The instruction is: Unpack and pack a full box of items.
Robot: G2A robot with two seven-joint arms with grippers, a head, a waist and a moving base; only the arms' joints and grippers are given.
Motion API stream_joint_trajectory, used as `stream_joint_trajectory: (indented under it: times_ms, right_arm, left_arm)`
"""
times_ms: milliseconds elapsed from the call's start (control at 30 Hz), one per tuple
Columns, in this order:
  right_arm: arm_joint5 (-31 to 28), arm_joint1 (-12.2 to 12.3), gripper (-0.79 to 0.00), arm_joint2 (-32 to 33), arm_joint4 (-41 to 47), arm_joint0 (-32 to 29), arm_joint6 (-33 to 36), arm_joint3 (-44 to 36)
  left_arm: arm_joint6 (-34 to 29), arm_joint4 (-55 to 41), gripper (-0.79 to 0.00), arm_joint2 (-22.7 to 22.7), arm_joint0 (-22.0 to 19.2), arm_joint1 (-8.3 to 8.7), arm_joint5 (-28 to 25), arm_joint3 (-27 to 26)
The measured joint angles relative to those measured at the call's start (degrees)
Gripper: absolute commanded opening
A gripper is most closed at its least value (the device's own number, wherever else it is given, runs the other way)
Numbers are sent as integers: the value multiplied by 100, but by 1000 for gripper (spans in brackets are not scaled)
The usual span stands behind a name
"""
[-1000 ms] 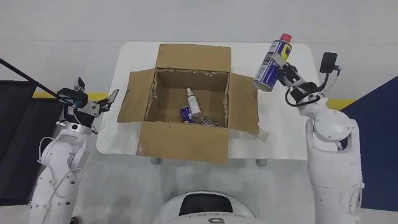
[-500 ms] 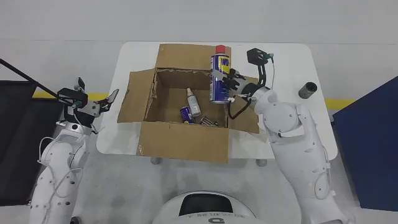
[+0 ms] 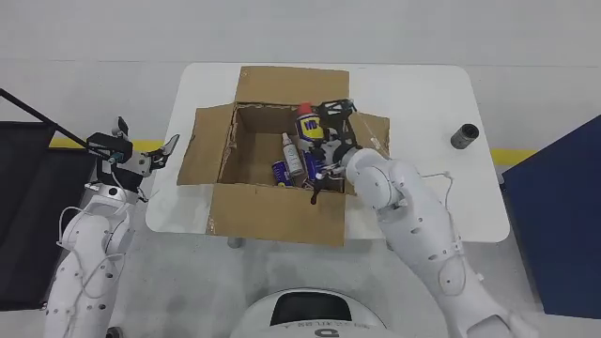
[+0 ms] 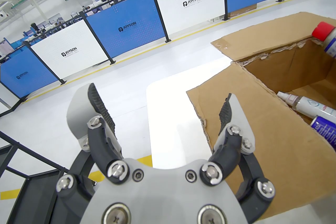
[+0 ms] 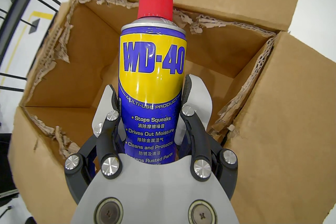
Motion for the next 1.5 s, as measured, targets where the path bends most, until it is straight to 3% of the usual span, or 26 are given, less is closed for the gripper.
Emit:
stream_joint_trajectory:
  times_ms: [33, 67, 133, 167, 600, 833, 1000, 1167, 1300, 1500]
  right_arm:
    - [-17, 2, -505, -45, -106, 4, 44, 20]
    - [-23, 3, -489, -84, -202, 11, 88, 37]
    - [-3, 1, -357, -154, -378, 33, 169, 61]
    - [27, -3, 0, -182, -429, 36, 170, 71]
    - [382, -10, 0, -50, -593, -300, -348, -403]
    - [624, 57, 0, 1374, 924, -1182, -1441, -1720]
    - [768, 83, 0, 2659, 2161, -1715, -2012, -2061]
    - [1325, 89, 0, 3517, 2854, -1656, -2128, -1720]
    - [2040, 142, 0, 4196, 3175, -1179, -1811, -960]
    - [2879, 303, 0, 4423, 2351, -525, -1123, 184]
  left_arm:
    - [0, 0, 0, 0, 0, 0, 0, 0]
    - [0, 0, 0, 0, 0, 0, 0, 0]
    - [0, 0, 0, 0, 0, 0, 0, 0]
    - [0, 0, 0, 0, 0, 0, 0, 0]
    - [0, 0, 0, 0, 0, 0, 0, 0]
    - [0, 0, 0, 0, 0, 0, 0, 0]
    - [0, 0, 0, 0, 0, 0, 0, 0]
    - [0, 0, 0, 0, 0, 0, 0, 0]
    - [0, 0, 0, 0, 0, 0, 0, 0]
    - [0, 0, 0, 0, 0, 0, 0, 0]
